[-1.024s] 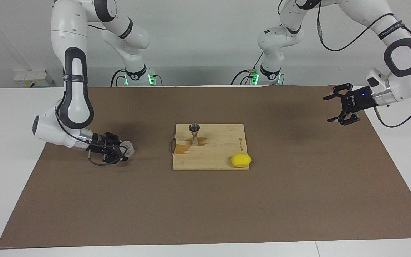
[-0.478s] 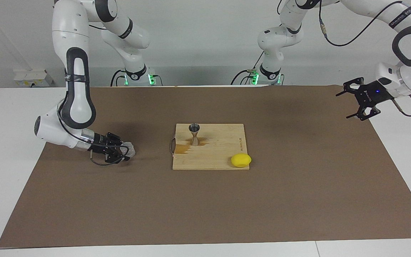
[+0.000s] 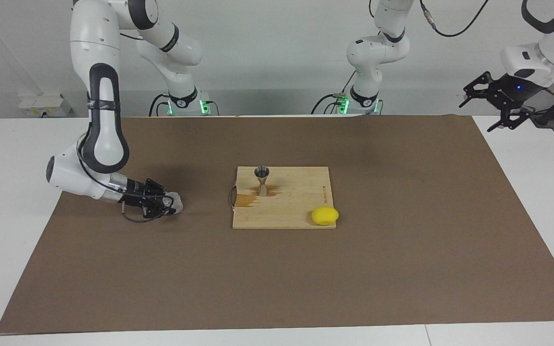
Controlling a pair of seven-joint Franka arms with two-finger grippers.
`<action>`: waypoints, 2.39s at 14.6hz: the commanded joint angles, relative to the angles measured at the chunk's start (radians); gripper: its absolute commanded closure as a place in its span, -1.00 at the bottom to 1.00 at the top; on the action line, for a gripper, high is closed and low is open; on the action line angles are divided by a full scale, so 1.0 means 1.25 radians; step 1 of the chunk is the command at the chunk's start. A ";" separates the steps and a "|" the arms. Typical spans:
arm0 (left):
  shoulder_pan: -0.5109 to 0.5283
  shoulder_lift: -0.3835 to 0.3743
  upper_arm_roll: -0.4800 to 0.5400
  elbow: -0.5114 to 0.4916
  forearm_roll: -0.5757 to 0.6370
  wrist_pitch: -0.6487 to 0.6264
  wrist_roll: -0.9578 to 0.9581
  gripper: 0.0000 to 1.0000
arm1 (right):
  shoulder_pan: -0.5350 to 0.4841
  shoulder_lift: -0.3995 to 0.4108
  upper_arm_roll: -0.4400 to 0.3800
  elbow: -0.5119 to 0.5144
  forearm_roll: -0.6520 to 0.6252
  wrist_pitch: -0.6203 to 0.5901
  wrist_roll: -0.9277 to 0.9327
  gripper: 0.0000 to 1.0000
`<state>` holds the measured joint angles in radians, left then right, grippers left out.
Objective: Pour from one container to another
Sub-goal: 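Grasp the clear cup with the right gripper while the left gripper retracts, then lift the clear cup and carry it over the metal cup, then tilt the clear cup with the right gripper to pour into the metal cup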
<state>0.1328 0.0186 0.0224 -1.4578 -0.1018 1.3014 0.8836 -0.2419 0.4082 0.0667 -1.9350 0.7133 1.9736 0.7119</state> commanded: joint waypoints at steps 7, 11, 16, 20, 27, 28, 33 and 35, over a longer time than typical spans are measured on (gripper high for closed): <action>-0.004 -0.055 0.013 -0.028 0.019 0.015 -0.376 -1.00 | 0.148 -0.131 -0.001 -0.006 0.012 0.018 0.234 1.00; -0.012 -0.074 0.013 -0.068 0.019 0.052 -0.423 -1.00 | 0.247 -0.150 -0.001 0.027 -0.097 0.048 0.395 1.00; 0.000 -0.074 0.015 -0.071 0.027 0.078 -0.423 -1.00 | 0.339 -0.169 -0.002 0.069 -0.201 0.070 0.559 1.00; -0.015 -0.071 0.006 -0.063 0.082 0.105 -0.492 -1.00 | 0.406 -0.191 -0.002 0.072 -0.336 0.084 0.665 1.00; -0.073 -0.069 -0.003 -0.066 0.095 0.138 -0.619 -1.00 | 0.484 -0.199 -0.001 0.073 -0.507 0.116 0.782 1.00; -0.080 -0.070 -0.001 -0.069 0.095 0.149 -0.620 -1.00 | 0.492 -0.200 -0.001 0.070 -0.526 0.126 0.790 1.00; -0.098 -0.073 0.009 -0.077 0.095 0.150 -0.625 -1.00 | 0.535 -0.215 0.002 0.055 -0.627 0.137 0.832 1.00; -0.104 -0.074 0.010 -0.085 0.095 0.163 -0.626 -1.00 | 0.538 -0.217 0.003 0.048 -0.649 0.143 0.834 1.00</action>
<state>0.0304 -0.0401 0.0197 -1.5110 -0.0040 1.4644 0.1180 0.4280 0.1678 0.0692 -1.8376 -0.0551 2.1253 1.7273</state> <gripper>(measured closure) 0.000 0.498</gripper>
